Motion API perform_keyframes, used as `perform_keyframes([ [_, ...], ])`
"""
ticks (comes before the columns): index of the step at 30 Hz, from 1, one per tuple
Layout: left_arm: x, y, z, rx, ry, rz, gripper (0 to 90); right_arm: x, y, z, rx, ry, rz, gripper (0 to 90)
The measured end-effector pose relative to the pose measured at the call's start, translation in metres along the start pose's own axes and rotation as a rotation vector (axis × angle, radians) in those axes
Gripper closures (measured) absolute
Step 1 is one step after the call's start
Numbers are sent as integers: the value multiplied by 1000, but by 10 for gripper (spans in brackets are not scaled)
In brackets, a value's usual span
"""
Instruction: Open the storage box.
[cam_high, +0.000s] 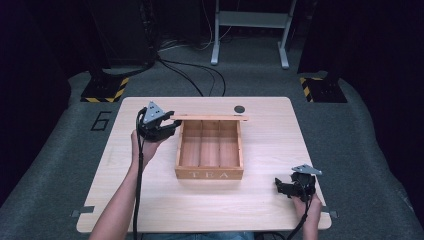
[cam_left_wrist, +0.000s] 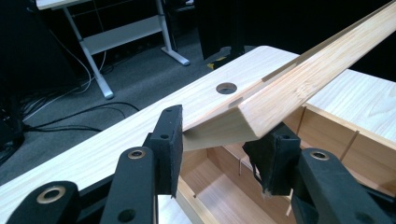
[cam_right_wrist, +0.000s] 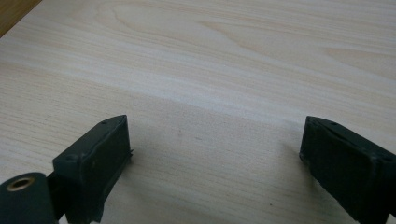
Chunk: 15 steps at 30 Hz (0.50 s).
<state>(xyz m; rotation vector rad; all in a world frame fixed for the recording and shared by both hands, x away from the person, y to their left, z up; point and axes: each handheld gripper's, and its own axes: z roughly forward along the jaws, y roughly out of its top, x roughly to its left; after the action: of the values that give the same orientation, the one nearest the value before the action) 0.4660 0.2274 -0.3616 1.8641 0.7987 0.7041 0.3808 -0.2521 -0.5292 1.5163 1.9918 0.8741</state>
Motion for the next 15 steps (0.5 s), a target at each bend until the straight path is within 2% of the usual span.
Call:
perform_keyframes([
  [4, 2, 4, 2, -4, -1, -15, 574, 0, 0, 0, 1, -1, 3, 82],
  [8, 5, 8, 3, 5, 3, 1, 581, 0, 0, 0, 1, 0, 2, 81],
  [9, 5, 9, 3, 6, 2, -9, 583, 0, 0, 0, 1, 0, 2, 81],
  [15, 9, 13, 6, 5, 7, -6, 591, 0, 0, 0, 1, 3, -3, 81],
])
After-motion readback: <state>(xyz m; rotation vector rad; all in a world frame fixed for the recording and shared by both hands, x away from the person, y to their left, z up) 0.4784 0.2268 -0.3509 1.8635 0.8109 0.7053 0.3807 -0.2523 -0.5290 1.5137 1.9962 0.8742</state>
